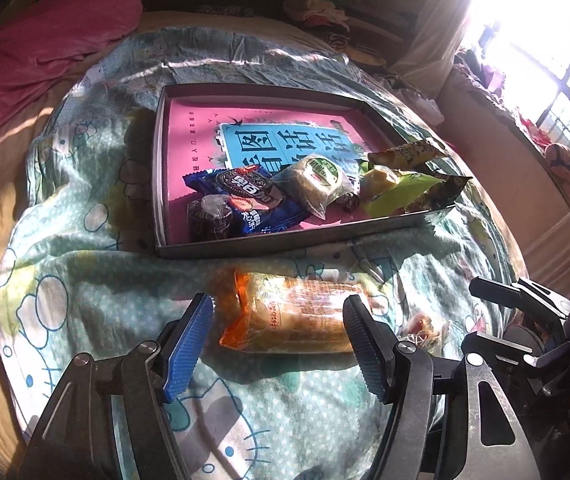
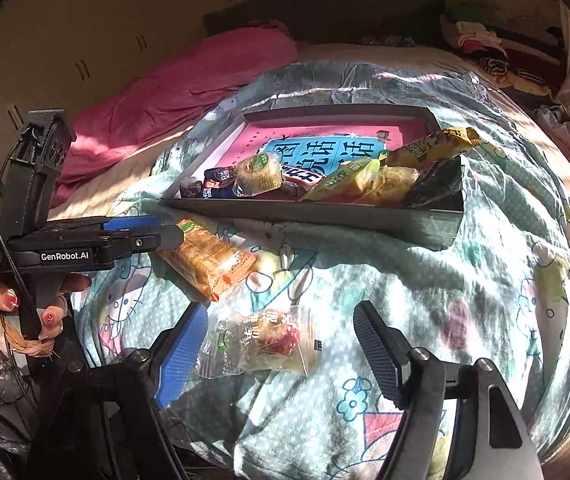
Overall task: Organize snacks
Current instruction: 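Grasp the orange-wrapped bread with the left gripper while the right grasps the clear red-candy bag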
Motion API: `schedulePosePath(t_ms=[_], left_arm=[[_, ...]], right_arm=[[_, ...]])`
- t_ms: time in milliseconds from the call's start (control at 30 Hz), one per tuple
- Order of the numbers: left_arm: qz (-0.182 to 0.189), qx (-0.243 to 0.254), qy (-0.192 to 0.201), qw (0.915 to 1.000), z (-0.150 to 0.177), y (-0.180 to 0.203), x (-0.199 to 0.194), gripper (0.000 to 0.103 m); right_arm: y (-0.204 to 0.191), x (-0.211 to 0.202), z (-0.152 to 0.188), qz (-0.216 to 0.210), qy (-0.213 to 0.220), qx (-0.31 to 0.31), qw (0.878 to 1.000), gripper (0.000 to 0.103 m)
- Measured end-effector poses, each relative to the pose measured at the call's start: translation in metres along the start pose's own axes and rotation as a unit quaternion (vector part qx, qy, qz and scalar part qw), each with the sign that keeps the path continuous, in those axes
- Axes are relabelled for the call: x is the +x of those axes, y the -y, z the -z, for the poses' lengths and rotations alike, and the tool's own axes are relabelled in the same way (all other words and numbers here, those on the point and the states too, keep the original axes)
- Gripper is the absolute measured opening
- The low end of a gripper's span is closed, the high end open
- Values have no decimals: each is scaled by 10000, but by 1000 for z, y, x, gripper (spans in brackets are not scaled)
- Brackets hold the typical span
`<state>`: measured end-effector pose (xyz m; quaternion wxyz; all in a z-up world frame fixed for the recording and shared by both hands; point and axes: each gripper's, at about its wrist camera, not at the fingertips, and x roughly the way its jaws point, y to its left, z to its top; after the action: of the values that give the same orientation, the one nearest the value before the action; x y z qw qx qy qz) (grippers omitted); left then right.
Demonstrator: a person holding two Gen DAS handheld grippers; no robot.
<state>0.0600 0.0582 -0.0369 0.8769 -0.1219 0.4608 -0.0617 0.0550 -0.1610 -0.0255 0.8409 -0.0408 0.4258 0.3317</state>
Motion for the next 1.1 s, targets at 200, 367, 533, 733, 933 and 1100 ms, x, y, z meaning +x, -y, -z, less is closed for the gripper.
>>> schedulePosePath(t_ms=[200, 367, 533, 733, 933, 1100], left_arm=[[127, -590, -168, 9980, 7, -15, 7, 71], [571, -1206, -379, 9903, 11, -23, 21, 71], [779, -1500, -376, 9849, 10, -21, 29, 71], [945, -2000, -283, 9748, 6, -27, 34, 67], [1202, -2425, -316, 9622, 2, -37, 43, 39], [1536, -2501, -203, 9557, 1, -44, 32, 28]], right_arm=[[-5, 11, 9, -10, -197, -45, 9998, 75], [-13, 24, 15, 12, -389, -225, 9990, 76], [-22, 37, 20, 66, -536, -424, 9976, 76], [-32, 48, 24, 220, -641, -739, 9950, 73], [-34, 47, 22, 180, -512, -833, 9950, 48], [-20, 40, 16, 87, -357, -508, 9980, 44]])
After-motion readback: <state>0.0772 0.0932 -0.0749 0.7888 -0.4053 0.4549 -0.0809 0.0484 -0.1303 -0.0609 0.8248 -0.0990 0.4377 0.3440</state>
